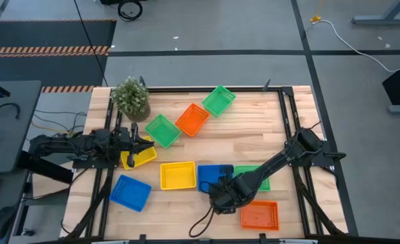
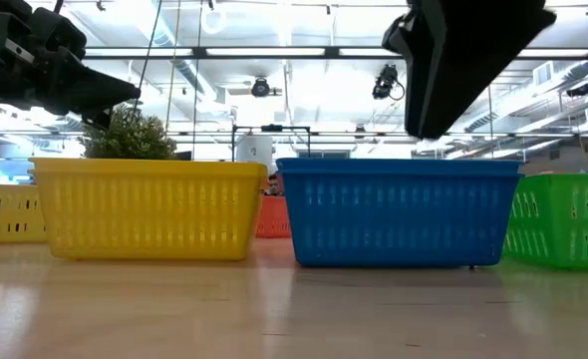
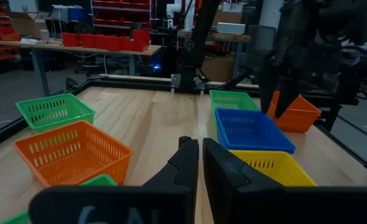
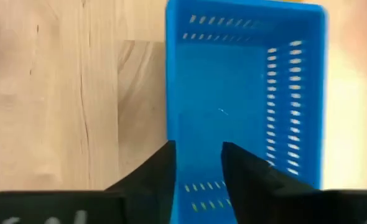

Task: Stack baskets by color
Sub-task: Stack the top right blue bin on top of the bottom right blue bin, then stack the top green bin on top of the bottom right green bin

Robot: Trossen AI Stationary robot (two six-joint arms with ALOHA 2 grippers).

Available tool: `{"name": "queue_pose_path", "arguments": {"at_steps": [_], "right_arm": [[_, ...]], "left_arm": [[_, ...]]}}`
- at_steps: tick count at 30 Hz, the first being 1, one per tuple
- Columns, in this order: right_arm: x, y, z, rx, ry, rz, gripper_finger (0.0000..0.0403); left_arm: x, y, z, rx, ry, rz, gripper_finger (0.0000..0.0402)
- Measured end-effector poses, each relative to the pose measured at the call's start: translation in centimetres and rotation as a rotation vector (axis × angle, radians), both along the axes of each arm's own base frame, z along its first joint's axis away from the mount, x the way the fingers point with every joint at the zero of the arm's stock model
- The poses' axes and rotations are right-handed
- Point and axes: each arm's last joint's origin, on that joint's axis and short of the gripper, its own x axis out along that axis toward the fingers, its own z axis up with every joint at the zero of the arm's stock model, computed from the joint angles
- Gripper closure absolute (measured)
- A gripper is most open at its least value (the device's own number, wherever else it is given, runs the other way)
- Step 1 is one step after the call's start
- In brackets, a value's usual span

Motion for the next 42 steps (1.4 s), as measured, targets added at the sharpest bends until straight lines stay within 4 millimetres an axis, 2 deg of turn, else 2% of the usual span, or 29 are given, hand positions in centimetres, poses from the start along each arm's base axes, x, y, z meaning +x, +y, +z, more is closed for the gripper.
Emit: {"name": "queue_pose_path", "arguments": {"at_steps": [4, 8, 11, 13, 17, 19, 22, 29, 32, 38, 42], "right_arm": [[-0.7, -0.4, 2.0, 0.014, -0.031, 0.010, 0.0244], [-1.7, 0.1, 3.9, -0.042, -0.106, 0.127, 0.0242], [-2.5, 0.3, 3.5, -0.088, -0.173, 0.213, 0.0247], [-2.8, -0.4, 2.5, -0.063, -0.242, 0.186, 0.0252], [-3.5, -3.4, -0.6, -0.016, -0.335, 0.063, 0.0263], [-3.5, -5.1, -1.4, 0.005, -0.399, -0.021, 0.0267], [-3.1, -7.3, -1.0, 0.039, -0.492, -0.118, 0.0272], [-2.3, -12.7, 0.9, -0.097, -0.578, -0.262, 0.0278], [-1.8, -15.5, 0.8, -0.103, -0.549, -0.293, 0.0278], [-0.8, -22.2, -0.7, -0.198, -0.394, -0.149, 0.0275], [-1.6, -26.3, -1.2, -0.317, -0.253, -0.071, 0.0262]], "left_arm": [[0.0, 0.0, 0.0, 0.000, 0.000, 0.000, 0.0368], [0.0, 0.0, 0.0, 0.000, 0.000, 0.000, 0.0366], [0.0, 0.0, 0.0, 0.000, 0.000, 0.000, 0.0370], [0.0, 0.0, 0.0, 0.000, 0.000, 0.000, 0.0373], [0.0, 0.0, 0.0, 0.000, 0.000, 0.000, 0.0376], [0.0, 0.0, 0.0, 0.000, 0.000, 0.000, 0.0374], [0.0, 0.0, 0.0, 0.000, 0.000, 0.000, 0.0369], [0.0, 0.0, 0.0, 0.000, 0.000, 0.000, 0.0369], [0.0, 0.0, 0.0, 0.000, 0.000, 0.000, 0.0373], [0.0, 0.0, 0.0, 0.000, 0.000, 0.000, 0.0375], [0.0, 0.0, 0.0, 0.000, 0.000, 0.000, 0.0369]]}}
